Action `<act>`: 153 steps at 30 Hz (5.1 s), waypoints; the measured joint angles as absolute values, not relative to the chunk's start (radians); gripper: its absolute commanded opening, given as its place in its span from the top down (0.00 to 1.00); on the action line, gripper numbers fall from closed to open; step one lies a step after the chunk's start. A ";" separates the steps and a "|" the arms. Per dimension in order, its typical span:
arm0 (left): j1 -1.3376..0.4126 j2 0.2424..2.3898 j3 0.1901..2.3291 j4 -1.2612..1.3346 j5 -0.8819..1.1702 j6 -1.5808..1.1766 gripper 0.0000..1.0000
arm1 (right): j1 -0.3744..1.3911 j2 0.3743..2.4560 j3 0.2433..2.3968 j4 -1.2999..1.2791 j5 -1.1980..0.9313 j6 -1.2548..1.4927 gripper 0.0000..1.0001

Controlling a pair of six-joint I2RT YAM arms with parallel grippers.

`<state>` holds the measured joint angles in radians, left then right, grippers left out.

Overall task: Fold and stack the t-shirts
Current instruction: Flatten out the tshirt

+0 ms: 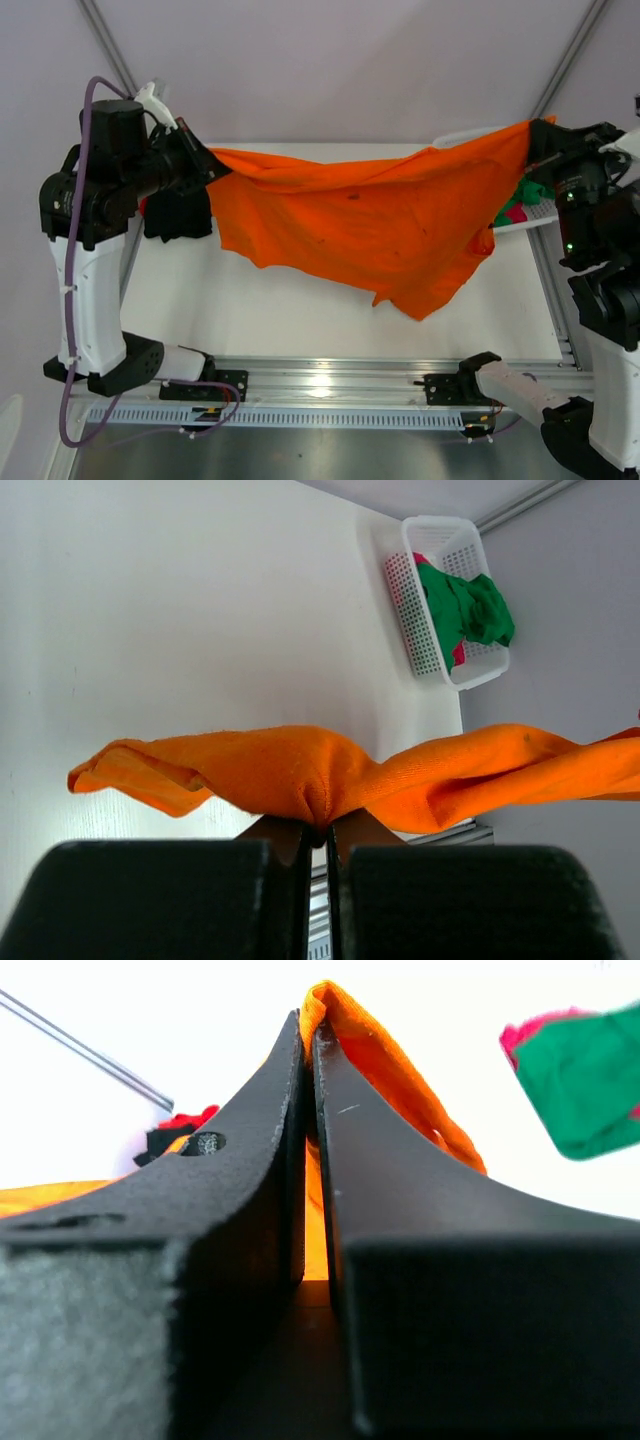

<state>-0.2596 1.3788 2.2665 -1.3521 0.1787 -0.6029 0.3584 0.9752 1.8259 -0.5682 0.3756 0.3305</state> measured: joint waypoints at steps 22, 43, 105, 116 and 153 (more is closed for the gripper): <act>-0.255 2.091 2.131 -1.286 0.078 -0.539 0.99 | 0.299 1.398 1.440 -0.522 0.347 0.380 0.99; -0.223 2.081 1.851 -0.650 0.171 -0.583 0.99 | 0.374 1.475 1.074 -0.128 0.344 0.313 1.00; -0.191 2.113 2.057 -1.068 0.239 -0.507 0.00 | 0.507 1.553 1.030 -0.349 -0.018 0.522 0.50; -0.192 2.109 2.065 -1.125 0.226 -0.507 0.01 | 0.507 1.724 1.188 -0.502 -0.205 0.572 0.51; -0.192 2.040 2.225 -1.243 0.262 -0.524 0.01 | 0.618 1.602 0.838 -0.387 -0.286 0.678 0.51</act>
